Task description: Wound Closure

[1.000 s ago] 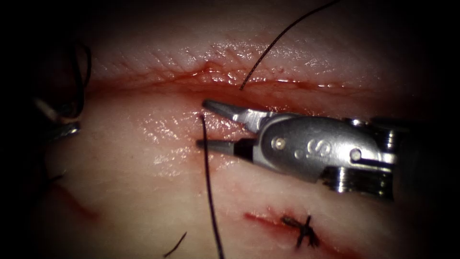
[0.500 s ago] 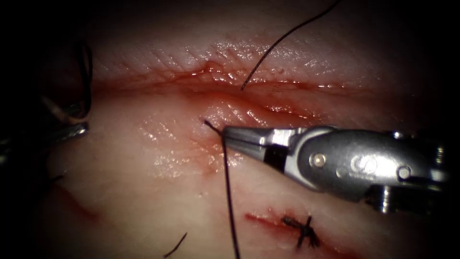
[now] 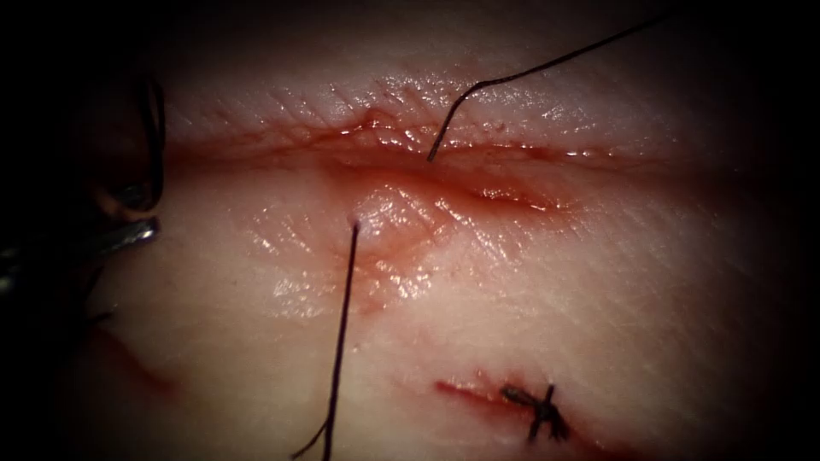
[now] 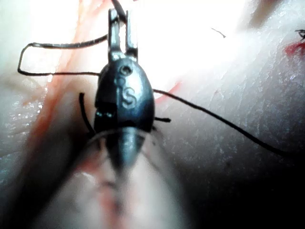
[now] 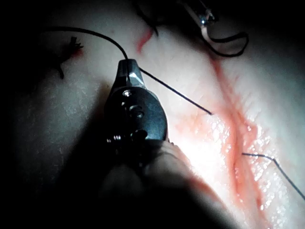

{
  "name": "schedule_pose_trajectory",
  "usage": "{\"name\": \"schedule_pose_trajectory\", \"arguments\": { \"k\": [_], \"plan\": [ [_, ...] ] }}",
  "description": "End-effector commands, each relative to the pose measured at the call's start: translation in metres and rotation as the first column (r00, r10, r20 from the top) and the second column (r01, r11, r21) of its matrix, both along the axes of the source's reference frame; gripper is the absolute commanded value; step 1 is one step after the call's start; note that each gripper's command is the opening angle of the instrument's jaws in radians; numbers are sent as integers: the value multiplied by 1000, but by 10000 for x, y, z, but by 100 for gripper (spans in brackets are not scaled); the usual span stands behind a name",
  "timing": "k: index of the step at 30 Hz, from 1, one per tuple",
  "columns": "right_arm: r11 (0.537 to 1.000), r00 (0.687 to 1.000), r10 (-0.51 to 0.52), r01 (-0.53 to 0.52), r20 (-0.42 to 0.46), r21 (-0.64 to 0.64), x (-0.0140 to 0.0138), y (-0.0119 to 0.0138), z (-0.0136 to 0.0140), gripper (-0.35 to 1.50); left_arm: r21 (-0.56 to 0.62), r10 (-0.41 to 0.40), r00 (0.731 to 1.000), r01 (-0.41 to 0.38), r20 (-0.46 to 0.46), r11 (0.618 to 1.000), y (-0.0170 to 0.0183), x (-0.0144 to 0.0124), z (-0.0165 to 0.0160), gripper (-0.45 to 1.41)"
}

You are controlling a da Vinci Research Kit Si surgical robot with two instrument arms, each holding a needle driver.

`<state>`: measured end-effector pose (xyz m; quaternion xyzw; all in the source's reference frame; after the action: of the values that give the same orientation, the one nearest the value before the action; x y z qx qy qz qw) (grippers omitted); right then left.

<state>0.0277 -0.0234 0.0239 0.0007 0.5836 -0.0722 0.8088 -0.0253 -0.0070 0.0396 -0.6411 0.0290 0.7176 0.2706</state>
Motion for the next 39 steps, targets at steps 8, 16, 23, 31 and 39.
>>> {"name": "schedule_pose_trajectory", "arguments": {
  "k": [8, 16, 23, 31, 39],
  "plan": [
    [996, 995, -92, 91, -29, -7, 19, -33, -8, -35, 0, 1, 1000, -1, 2, 1000, -1, -5, 6, -45],
    [998, 998, 62, -62, -15, -1, 9, 17, -4, 126, -1, 2, 1000, -2, 2, 1000, -1, -5, 7, -45],
    [989, 989, 142, -143, 28, 39, -13, 82, 14, 136, -1, 2, 1000, -2, 3, 1000, -1, -4, 7, -45],
    [978, 977, 202, -205, 70, 37, -7, 128, 67, 140, -4, 3, 1000, -3, 2, 1000, -3, -4, 10, -45],
    [985, 976, 172, -174, 134, 7, 27, 128, 135, 136, -5, 5, 1000, -5, 4, 1000, -4, -1, 10, -45]
  ]
}}
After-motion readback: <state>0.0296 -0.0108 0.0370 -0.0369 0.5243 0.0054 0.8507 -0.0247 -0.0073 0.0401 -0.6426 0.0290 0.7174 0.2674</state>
